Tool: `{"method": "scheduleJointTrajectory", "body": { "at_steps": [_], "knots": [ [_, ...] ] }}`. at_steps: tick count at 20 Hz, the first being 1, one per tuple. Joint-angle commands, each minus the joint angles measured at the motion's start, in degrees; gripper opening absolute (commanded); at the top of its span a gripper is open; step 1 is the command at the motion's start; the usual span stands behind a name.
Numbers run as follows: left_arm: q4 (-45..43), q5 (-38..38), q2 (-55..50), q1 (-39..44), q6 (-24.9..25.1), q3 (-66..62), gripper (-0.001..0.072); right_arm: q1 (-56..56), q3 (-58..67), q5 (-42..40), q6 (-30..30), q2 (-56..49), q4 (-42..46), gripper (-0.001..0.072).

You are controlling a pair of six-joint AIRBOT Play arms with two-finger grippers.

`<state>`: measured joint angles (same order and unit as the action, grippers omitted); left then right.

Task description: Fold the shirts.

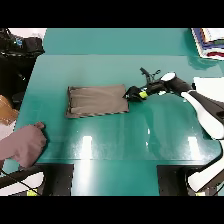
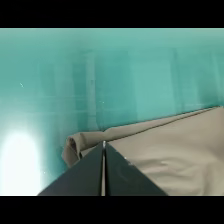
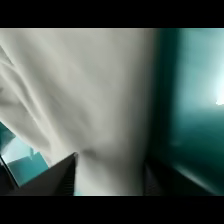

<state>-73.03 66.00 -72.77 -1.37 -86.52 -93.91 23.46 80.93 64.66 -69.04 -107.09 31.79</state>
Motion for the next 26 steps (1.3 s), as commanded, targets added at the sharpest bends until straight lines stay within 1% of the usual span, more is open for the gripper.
{"method": "scheduleJointTrajectory", "body": {
  "at_steps": [1, 3, 4, 7, 10, 14, 17, 19, 22, 26],
  "knots": [
    [0.2, -0.2, 0.0, 0.3, 0.0, 0.0, 0.0028, 4.3, 8.2, 0.4, 0.0, -6.3, -2.2, 0.0335],
    [0.2, 0.7, 0.0, 0.3, 0.0, 0.1, 0.0027, 5.9, 12.5, 1.4, 0.0, -8.4, -1.9, 0.0104],
    [0.3, 0.9, 0.0, 0.3, 0.0, 0.1, 0.0027, 6.1, 14.2, 1.6, 0.1, -8.8, -1.6, 0.0016],
    [1.2, 1.1, 0.0, 0.7, 0.0, 0.1, 0.0026, 4.3, 17.3, 1.3, -0.1, -6.8, -0.1, 0.0015],
    [1.2, 1.4, 0.0, 4.0, 0.0, 0.1, 0.0026, -2.6, 16.3, 1.1, -1.1, 0.0, 5.2, 0.0015],
    [1.2, 0.5, 0.0, 11.2, 0.0, 0.1, 0.0027, -17.5, 9.9, 0.5, -4.0, 11.6, 12.2, 0.0015],
    [1.2, -1.9, 0.0, 15.3, 0.0, 0.1, 0.0027, -30.1, 4.5, -2.2, -5.5, 19.7, 14.8, 0.0015],
    [1.2, -3.7, 0.0, 17.3, 0.0, 0.1, 0.0027, -38.2, 1.4, -4.3, -5.5, 23.7, 14.8, 0.0015],
    [1.3, -5.6, 0.0, 19.4, 0.0, 0.1, 0.0027, -47.9, 0.5, -5.3, -5.5, 26.4, 14.7, 0.0015],
    [1.5, -6.0, 0.0, 19.8, -0.1, 0.1, 0.0027, -53.5, 2.6, -6.0, -5.5, 26.1, 14.3, 0.0015]
  ]
}}
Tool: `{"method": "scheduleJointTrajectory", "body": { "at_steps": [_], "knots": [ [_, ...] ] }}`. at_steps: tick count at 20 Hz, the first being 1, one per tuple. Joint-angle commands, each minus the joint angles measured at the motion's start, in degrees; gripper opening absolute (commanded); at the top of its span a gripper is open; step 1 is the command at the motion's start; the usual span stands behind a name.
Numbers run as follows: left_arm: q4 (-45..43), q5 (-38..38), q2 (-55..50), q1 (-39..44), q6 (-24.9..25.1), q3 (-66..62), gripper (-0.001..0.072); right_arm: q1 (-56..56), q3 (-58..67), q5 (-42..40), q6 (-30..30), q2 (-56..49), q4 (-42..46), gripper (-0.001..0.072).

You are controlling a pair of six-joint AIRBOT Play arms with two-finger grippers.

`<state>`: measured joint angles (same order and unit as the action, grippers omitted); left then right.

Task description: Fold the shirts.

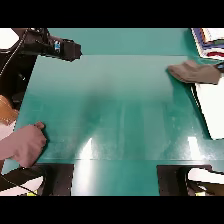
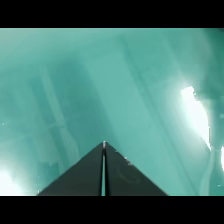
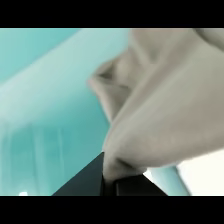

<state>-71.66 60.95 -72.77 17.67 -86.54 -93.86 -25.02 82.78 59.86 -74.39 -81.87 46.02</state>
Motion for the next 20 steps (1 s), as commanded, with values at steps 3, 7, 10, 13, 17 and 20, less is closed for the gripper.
{"method": "scheduleJointTrajectory", "body": {
  "at_steps": [3, 7, 10, 13, 17, 20],
  "knots": [
    [0.1, -1.0, -0.1, 0.8, 0.0, 0.0, 0.0027, -5.2, 5.6, -2.7, -0.2, 0.8, 0.1, 0.0015],
    [0.1, -0.9, -0.1, 0.8, 0.0, 0.0, 0.0027, -5.6, 14.8, -0.9, -1.3, 0.9, 0.7, 0.0015],
    [0.1, -0.9, -0.1, 0.8, 0.0, 0.0, 0.0027, -6.9, 20.1, 4.2, -1.9, 1.0, 0.6, 0.0015],
    [0.1, -0.9, -0.1, 0.8, 0.0, 0.0, 0.0028, -9.3, 20.4, 7.6, -2.6, 3.3, 0.8, 0.0015],
    [0.1, -0.8, -0.1, 0.8, 0.0, 0.0, 0.0028, -13.9, 12.3, 10.0, -2.8, 9.5, 5.2, 0.0015],
    [0.1, -0.8, -0.1, 0.8, 0.0, 0.0, 0.0028, -17.2, 3.1, 12.3, -2.8, 14.9, 11.0, 0.0015]
  ]
}}
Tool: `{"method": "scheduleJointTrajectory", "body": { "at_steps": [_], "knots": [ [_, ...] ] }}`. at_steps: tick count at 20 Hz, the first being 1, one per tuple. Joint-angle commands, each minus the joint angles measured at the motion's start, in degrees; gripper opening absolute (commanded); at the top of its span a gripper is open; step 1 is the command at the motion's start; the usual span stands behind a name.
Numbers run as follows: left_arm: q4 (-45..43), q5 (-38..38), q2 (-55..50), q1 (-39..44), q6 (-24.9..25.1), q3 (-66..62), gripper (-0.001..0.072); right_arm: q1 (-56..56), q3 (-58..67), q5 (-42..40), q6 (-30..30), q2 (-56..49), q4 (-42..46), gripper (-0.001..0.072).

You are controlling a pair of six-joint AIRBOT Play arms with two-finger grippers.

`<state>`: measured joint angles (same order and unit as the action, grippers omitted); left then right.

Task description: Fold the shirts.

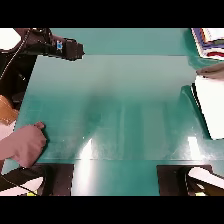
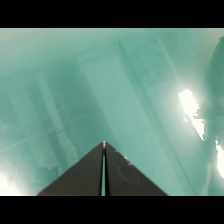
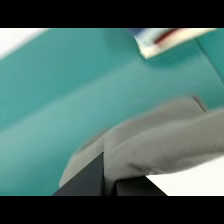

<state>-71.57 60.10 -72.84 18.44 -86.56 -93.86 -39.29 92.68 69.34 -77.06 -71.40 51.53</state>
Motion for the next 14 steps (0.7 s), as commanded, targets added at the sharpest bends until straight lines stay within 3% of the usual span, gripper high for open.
{"method": "scheduleJointTrajectory", "body": {
  "at_steps": [1, 7, 8, 9, 10, 14],
  "knots": [
    [0.0, 0.2, 0.0, 0.0, 0.0, 0.0, 0.0027, -4.2, -10.5, 3.4, -0.1, 6.6, 8.0, 0.0015],
    [0.0, 0.6, 0.0, 0.0, 0.1, 0.0, 0.0027, -12.0, -30.5, 4.8, -0.2, 16.2, 22.2, 0.0036],
    [0.0, 0.6, 0.0, 0.0, 0.2, 0.0, 0.0028, -13.1, -32.9, 4.6, -0.1, 16.9, 22.9, 0.0167],
    [0.0, 0.6, 0.0, 0.0, 0.8, 0.0, 0.0027, -14.1, -34.5, 4.3, -0.1, 16.9, 23.7, 0.0407],
    [0.0, 0.7, 0.0, 0.0, 1.6, 0.0, 0.0027, -15.0, -35.2, 4.3, -0.1, 16.5, 23.5, 0.0577],
    [0.0, 1.6, 0.0, 0.0, 1.5, 0.0, 0.0028, -12.3, -31.4, 5.3, -0.1, 15.7, 17.4, 0.0595]
  ]
}}
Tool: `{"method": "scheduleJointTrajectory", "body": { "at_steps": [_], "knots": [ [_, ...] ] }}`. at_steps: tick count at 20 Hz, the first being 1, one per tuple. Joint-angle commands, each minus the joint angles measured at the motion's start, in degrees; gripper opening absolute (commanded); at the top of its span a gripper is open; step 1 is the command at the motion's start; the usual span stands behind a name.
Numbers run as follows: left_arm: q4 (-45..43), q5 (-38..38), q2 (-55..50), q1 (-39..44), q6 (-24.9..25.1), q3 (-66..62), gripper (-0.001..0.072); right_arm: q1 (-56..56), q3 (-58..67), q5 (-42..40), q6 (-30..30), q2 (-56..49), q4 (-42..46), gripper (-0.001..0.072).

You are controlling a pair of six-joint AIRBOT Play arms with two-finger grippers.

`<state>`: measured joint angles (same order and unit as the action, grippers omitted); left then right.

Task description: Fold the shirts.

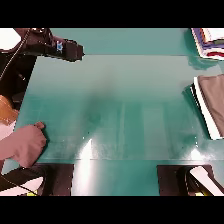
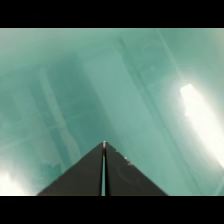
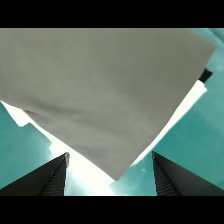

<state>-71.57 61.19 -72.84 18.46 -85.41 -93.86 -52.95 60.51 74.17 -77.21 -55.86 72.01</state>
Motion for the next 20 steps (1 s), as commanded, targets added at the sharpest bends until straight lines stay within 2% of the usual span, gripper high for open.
{"method": "scheduleJointTrajectory", "body": {
  "at_steps": [1, 4, 7, 8, 11, 12, 15, 20],
  "knots": [
    [0.0, 0.5, 0.0, 0.0, 0.4, 0.0, 0.0028, 4.4, 2.4, 0.4, 0.1, 0.1, -5.7, 0.0595],
    [0.0, 0.7, 0.0, 0.0, 0.3, 0.0, 0.0028, 18.2, 6.8, -0.7, 0.0, 0.1, -13.7, 0.0594],
    [0.0, -0.2, 0.0, 0.0, 0.3, 0.0, 0.0028, 34.3, 9.3, -4.0, 0.1, 0.1, -14.4, 0.059],
    [0.0, -0.8, 0.0, 0.0, 0.3, 0.0, 0.0028, 39.5, 9.7, -5.9, 0.1, 0.1, -14.4, 0.055],
    [0.0, -2.5, 0.0, 0.0, 0.3, 0.0, 0.0028, 51.8, 9.9, -11.5, 0.1, 0.1, -14.3, 0.012],
    [0.0, -2.8, 0.0, 0.0, 0.3, 0.0, 0.0028, 55.0, 9.9, -12.8, 0.2, 0.1, -13.8, 0.0017],
    [0.0, -3.6, 0.0, 0.0, 0.3, 0.0, 0.0028, 60.5, 9.9, -13.8, 0.2, 0.1, -12.8, 0.0017],
    [0.0, -3.8, 0.0, 0.0, 0.3, 0.0, 0.0028, 61.4, 9.9, -13.5, 0.1, 0.1, -12.0, 0.0017]
  ]
}}
